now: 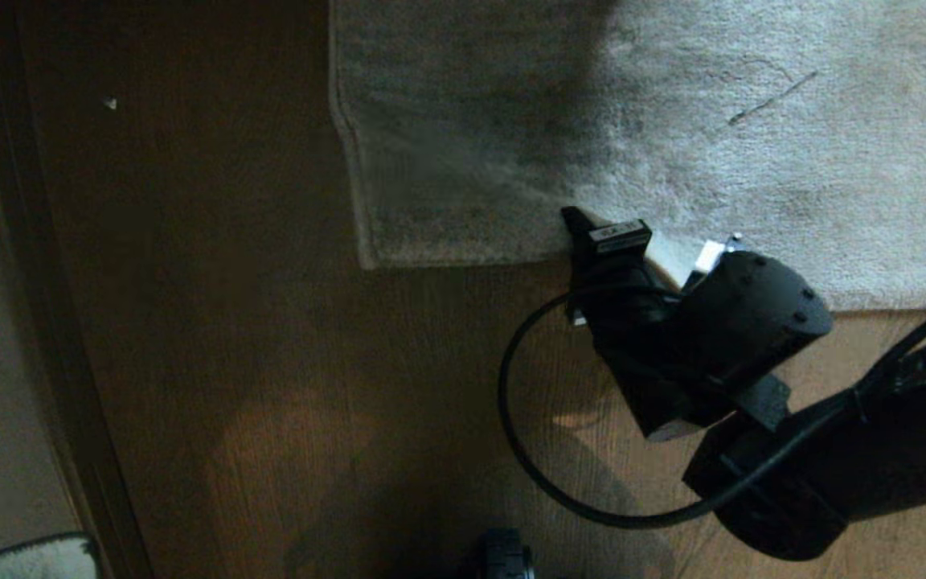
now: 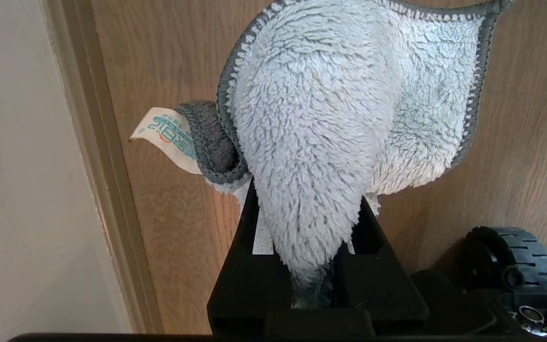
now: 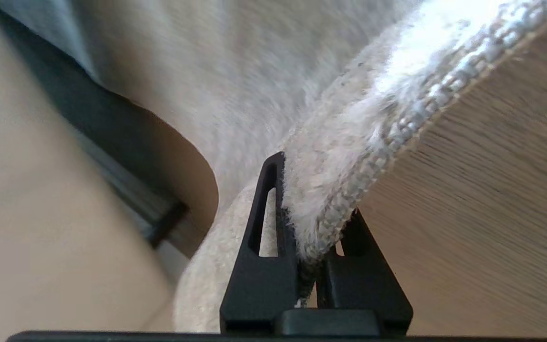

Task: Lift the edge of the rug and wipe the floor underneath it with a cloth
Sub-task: Lift up the carpet

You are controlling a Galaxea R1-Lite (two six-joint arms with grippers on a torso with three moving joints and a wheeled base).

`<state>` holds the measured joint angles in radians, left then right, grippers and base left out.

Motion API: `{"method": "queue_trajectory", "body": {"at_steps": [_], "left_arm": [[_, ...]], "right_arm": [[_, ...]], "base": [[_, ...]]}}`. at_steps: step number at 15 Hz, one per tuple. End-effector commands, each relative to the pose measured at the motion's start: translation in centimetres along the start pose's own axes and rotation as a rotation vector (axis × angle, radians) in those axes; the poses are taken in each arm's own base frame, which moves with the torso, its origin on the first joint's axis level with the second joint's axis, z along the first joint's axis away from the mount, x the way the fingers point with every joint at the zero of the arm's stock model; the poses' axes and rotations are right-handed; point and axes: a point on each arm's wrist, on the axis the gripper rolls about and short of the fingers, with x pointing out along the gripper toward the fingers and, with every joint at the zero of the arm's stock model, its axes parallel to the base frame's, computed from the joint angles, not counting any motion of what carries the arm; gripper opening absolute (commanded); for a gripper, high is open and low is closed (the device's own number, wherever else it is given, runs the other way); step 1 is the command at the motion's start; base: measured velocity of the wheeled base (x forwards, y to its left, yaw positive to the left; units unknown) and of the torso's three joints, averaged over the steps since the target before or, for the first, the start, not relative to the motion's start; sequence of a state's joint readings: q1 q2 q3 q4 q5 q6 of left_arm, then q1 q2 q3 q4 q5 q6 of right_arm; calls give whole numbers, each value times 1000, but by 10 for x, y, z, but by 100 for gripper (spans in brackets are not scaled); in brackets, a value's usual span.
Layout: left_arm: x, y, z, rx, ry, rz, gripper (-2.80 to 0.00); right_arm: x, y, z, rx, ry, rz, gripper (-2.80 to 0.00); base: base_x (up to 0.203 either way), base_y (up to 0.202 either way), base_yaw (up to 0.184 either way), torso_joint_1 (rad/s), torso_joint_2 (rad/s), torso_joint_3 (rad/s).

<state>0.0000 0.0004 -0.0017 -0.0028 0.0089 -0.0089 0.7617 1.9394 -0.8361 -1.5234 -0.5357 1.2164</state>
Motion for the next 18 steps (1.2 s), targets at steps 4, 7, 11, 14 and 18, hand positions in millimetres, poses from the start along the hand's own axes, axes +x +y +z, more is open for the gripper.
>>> {"method": "queue_trajectory", "body": {"at_steps": [4, 7, 11, 14, 18], "left_arm": [[0, 0, 0, 0, -2, 0, -280], [0, 0, 0, 0, -1, 0, -280], [0, 0, 0, 0, -1, 0, -280], [0, 0, 0, 0, -1, 0, -280], [0, 0, 0, 0, -1, 0, -280]], "right_arm": [[-6, 41, 40, 59, -97, 116, -280], [-8, 52, 50, 71, -117, 144, -280], [-10, 63, 55, 88, -125, 172, -280], [-12, 68, 57, 92, -111, 191, -280], [-12, 68, 57, 93, -107, 194, -280]], "base": [[0, 0, 0, 0, 0, 0], [0, 0, 0, 0, 0, 0], [0, 0, 0, 0, 0, 0], [0, 0, 0, 0, 0, 0], [0, 0, 0, 0, 0, 0]]}}
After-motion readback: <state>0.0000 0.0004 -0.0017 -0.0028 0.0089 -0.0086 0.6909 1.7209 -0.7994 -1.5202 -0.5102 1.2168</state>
